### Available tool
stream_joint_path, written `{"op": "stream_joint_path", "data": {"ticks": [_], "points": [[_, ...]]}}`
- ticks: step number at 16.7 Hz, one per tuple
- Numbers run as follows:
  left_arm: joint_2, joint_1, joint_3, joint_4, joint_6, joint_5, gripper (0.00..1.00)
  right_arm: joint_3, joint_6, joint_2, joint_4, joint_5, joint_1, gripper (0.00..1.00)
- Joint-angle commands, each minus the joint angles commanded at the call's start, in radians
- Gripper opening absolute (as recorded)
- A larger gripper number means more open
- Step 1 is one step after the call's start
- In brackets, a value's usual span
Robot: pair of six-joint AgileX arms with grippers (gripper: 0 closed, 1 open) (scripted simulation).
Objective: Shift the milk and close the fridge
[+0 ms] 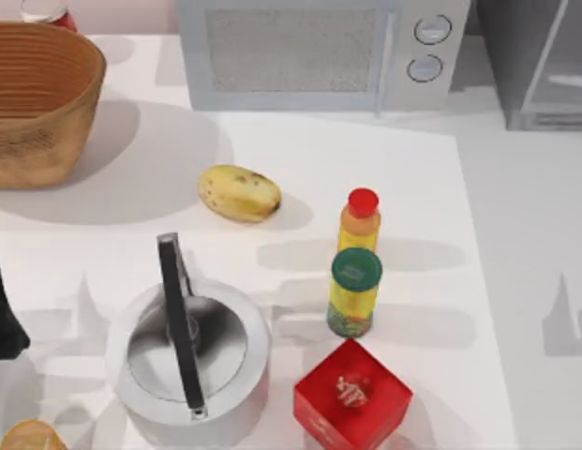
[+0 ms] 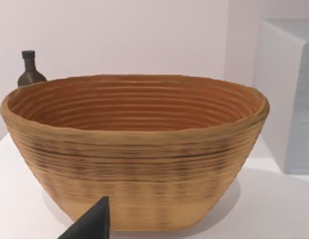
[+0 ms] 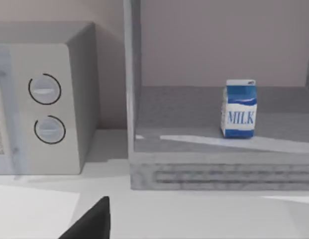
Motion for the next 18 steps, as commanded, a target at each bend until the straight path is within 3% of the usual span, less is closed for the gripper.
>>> {"op": "stream_joint_path", "data": {"ticks": [5,18], "points": [[0.0,0.0,0.0,0.0,0.0,0.0,1.0,0.104,0.001,-0.126,-0.208,0.001,0.0,1.0],[0.0,0.0,0.0,0.0,0.0,0.0,1.0,0.552,-0.008,-0.671,-1.213,0.006,0.002,1.0]]}}
